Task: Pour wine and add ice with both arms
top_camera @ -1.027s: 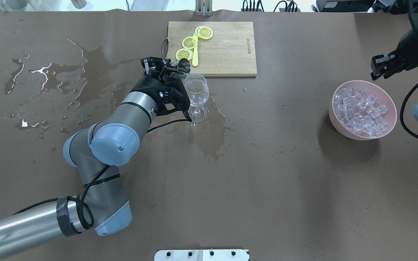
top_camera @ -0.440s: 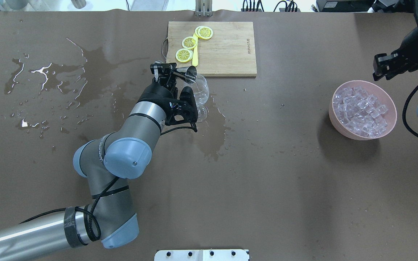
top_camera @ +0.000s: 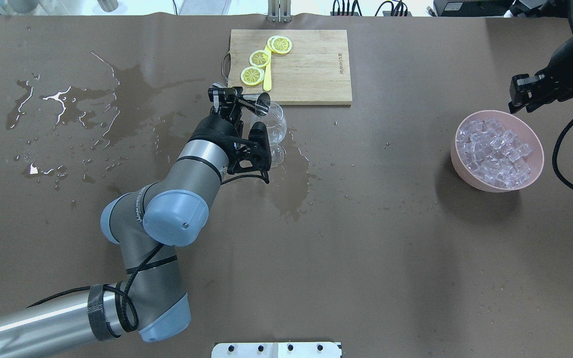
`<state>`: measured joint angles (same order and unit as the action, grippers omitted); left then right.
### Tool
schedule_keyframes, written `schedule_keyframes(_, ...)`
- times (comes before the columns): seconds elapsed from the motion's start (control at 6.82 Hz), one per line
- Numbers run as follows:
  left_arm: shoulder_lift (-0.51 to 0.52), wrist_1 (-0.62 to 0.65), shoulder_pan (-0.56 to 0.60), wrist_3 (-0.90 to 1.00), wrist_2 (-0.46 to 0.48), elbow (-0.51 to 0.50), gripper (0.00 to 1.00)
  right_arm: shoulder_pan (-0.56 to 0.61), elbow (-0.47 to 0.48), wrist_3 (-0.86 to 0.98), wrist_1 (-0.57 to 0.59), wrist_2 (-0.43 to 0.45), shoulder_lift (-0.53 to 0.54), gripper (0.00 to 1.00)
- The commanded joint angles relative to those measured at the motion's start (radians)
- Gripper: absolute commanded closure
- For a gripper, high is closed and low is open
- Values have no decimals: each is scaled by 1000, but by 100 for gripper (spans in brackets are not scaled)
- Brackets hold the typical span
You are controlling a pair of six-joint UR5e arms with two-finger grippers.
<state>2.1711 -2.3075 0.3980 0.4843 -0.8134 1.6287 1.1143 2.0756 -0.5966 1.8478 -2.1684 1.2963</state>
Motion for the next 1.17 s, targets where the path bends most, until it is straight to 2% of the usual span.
schedule_keyframes(0.0, 1, -1, 10, 36, -1, 2, 100, -2, -11, 0, 2, -1, -12, 75)
schedule_keyframes(0.29, 1, 2, 41, 46, -3, 0, 100, -2, -28, 0, 11, 1, -15, 75)
schedule_keyframes(0.73, 19, 10, 47, 80, 0, -24, 100, -2, -93, -18, 13, -1, -92, 75)
schedule_keyframes(1.03, 29, 32, 47, 121, 29, -38, 100, -10, -101, -22, 36, -4, -120, 75)
